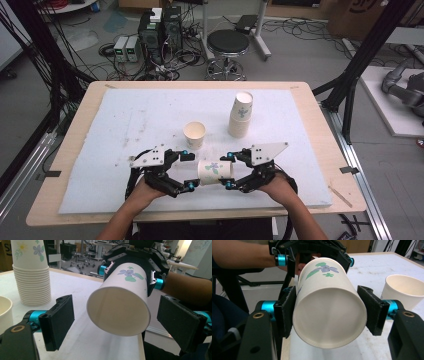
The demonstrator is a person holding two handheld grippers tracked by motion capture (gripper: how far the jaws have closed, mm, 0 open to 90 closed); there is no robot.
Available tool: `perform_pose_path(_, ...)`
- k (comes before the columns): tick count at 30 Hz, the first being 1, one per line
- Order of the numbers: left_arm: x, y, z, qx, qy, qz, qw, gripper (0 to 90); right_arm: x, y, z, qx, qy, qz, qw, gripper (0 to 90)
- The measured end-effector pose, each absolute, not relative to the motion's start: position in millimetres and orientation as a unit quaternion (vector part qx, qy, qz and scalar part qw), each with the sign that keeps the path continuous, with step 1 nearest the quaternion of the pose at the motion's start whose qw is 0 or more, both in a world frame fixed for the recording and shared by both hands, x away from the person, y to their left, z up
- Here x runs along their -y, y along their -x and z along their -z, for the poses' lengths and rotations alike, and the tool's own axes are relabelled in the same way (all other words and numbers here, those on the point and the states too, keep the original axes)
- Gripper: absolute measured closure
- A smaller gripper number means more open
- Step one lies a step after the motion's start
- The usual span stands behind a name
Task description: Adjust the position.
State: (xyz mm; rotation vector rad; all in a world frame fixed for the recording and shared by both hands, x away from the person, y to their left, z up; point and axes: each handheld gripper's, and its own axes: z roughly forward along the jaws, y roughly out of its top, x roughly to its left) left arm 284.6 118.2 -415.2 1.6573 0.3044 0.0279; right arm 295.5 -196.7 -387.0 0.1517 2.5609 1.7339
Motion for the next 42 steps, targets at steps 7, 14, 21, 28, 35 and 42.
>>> perform_pose_path(7,-108.3,-285.5,415.9,-0.121,-0.734,-0.008,0.669,14.3,197.6,-296.6,388.0,-0.819,-0.05,-0.571,0.011,35.9)
perform_pose_path(14,-99.5,-286.5,415.6,-0.111,-0.732,-0.003,0.672,15.0,198.4,-296.7,387.6,-0.808,-0.051,-0.586,-0.004,36.0)
perform_pose_path(21,-98.3,-287.1,415.1,-0.103,-0.727,-0.007,0.679,23.9,199.4,-299.1,390.8,-0.803,-0.056,-0.594,-0.017,36.2)
perform_pose_path(28,-99.3,-287.2,408.6,-0.108,-0.738,-0.003,0.666,27.2,200.1,-301.0,393.3,-0.8,-0.065,-0.597,-0.028,36.4)
perform_pose_path(35,-100.7,-288.3,400.6,-0.122,-0.751,0.02,0.649,28.1,198.0,-300.3,392.6,-0.796,-0.085,-0.598,-0.04,22.5)
perform_pose_path(42,-104.0,-289.0,388.2,-0.125,-0.781,0.025,0.611,28.7,197.4,-298.5,386.6,-0.798,-0.082,-0.595,-0.045,22.3)
